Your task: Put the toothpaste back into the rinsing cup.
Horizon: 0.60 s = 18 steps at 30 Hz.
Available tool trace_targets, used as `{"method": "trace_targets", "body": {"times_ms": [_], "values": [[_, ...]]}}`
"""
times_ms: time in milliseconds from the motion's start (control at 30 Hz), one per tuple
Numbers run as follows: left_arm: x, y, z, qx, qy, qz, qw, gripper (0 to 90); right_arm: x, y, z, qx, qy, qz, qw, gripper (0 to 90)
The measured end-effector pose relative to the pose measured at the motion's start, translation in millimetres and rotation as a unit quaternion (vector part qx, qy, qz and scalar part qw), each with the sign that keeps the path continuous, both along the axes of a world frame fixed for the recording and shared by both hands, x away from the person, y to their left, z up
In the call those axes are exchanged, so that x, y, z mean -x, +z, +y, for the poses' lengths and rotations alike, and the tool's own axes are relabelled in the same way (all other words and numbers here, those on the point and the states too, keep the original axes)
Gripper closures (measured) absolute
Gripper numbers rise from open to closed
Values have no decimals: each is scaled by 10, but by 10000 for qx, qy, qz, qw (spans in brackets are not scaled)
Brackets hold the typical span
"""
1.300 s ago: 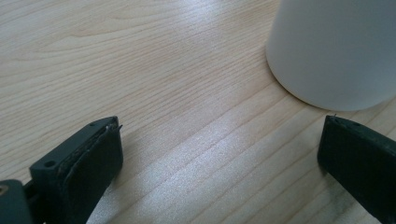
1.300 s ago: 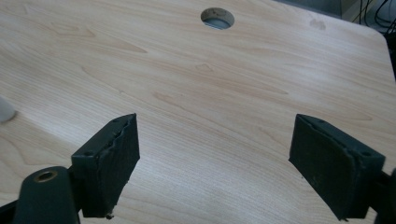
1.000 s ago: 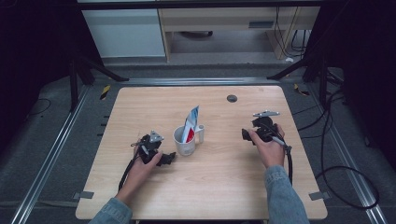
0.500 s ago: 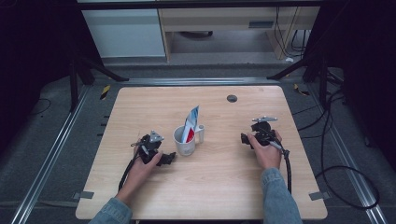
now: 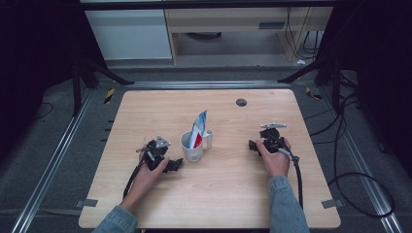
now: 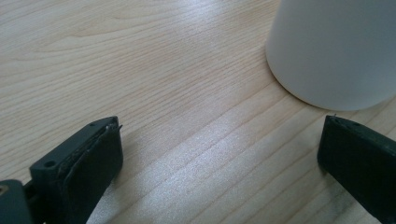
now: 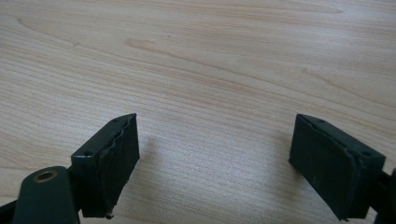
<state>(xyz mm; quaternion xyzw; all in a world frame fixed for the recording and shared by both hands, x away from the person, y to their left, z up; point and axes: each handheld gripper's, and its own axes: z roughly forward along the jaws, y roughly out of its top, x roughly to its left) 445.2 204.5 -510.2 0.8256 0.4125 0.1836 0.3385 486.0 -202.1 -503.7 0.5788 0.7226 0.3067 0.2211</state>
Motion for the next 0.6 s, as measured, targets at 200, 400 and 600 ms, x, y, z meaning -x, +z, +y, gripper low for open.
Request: {"method": "trace_targets", "body": {"times_ms": [200, 400, 600], "values": [[0, 0, 0, 1, 1, -1, 10000, 0, 9, -38, 49, 155, 4, -83, 9998, 109], [2, 0, 1, 1, -4, 0, 10000, 0, 26, -91, 73, 112, -49, -323, 9994, 70], [13, -1, 8, 0, -21, 0, 10000, 0, 48, -93, 119, 114, -474, -259, 9985, 38]]}}
